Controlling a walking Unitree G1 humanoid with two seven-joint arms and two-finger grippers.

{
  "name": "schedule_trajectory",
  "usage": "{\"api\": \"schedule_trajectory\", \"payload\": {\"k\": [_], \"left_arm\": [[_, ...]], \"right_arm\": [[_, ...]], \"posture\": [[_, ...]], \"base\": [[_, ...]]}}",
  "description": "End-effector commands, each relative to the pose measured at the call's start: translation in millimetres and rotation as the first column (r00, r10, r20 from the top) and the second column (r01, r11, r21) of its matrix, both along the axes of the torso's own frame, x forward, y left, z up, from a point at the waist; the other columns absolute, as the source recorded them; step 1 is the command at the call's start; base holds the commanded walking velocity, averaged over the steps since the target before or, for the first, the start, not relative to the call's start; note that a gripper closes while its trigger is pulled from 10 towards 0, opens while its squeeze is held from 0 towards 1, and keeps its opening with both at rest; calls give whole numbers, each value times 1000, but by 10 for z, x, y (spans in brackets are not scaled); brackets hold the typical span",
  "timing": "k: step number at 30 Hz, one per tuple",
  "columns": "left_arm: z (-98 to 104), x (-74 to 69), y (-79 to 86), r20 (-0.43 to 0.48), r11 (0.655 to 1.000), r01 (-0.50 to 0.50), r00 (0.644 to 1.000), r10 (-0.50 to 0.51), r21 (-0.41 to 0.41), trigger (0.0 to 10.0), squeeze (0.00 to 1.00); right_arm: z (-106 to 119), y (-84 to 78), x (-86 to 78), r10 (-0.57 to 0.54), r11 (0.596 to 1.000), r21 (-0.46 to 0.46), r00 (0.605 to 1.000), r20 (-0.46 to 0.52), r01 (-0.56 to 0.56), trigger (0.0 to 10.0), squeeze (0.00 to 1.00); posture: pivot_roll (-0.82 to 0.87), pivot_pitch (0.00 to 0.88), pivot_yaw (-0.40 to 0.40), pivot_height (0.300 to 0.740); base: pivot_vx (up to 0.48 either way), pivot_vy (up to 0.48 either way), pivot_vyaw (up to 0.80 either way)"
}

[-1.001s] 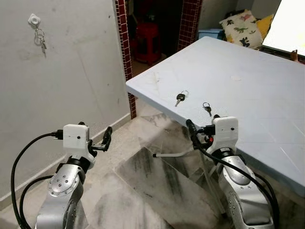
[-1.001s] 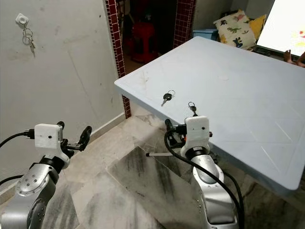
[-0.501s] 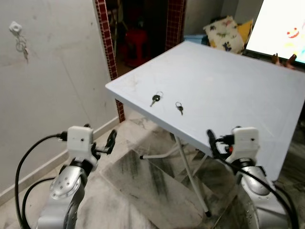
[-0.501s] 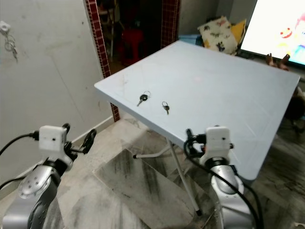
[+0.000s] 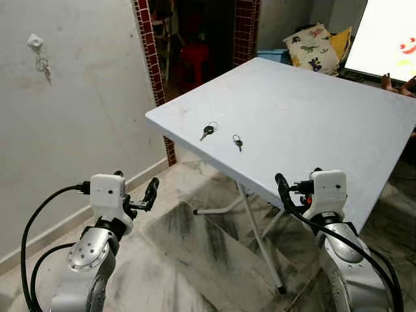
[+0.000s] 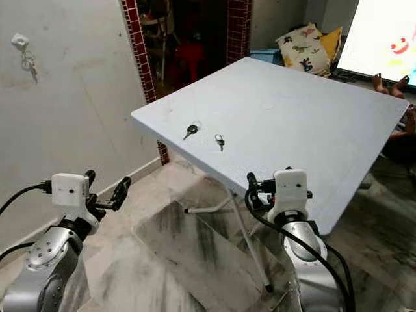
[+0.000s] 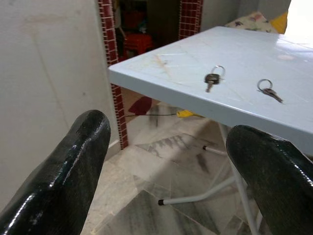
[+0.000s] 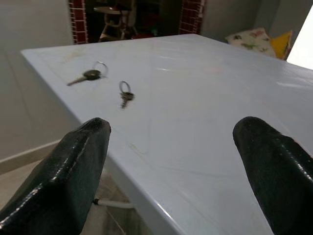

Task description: Hang keys on a hook

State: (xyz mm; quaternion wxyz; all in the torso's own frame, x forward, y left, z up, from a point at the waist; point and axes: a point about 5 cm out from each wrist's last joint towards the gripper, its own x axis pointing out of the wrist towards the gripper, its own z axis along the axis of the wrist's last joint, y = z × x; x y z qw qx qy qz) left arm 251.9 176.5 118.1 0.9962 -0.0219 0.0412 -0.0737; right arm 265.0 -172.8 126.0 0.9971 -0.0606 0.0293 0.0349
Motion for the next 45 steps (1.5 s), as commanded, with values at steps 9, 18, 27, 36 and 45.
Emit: {"api": "schedule_trajectory", "payload": {"k": [9, 18, 27, 36, 45], "left_arm": [[61, 10, -10, 27, 1000, 18, 999, -18, -10, 10000, 0], [48, 3, -17, 21, 1000, 21, 1000, -21, -7, 10000, 0], [42, 1, -16, 18, 1000, 21, 1000, -21, -3, 10000, 0], [29, -3, -21, 8, 1000, 21, 1000, -21, -10, 10000, 0], [2, -9, -17, -5, 1000, 11, 1000, -11, -5, 10000, 0]], "right_arm": [[74, 45, 23, 22, 1000, -6, 999, 36, -22, 10000, 0], [62, 62, 20, 26, 1000, -5, 999, 31, -25, 10000, 0], [59, 76, 30, 29, 1000, -3, 999, 31, -29, 10000, 0], [52, 90, 28, 34, 999, -5, 999, 28, -34, 10000, 0], [49, 107, 31, 47, 999, -1, 999, 26, -47, 10000, 0]], "posture": [[78, 0, 51, 740], [75, 0, 50, 740], [77, 0, 50, 740], [76, 0, 50, 740], [78, 0, 47, 740]], "base": [[312, 0, 0], [326, 0, 0], [322, 0, 0], [280, 0, 0], [141, 0, 0]]}}
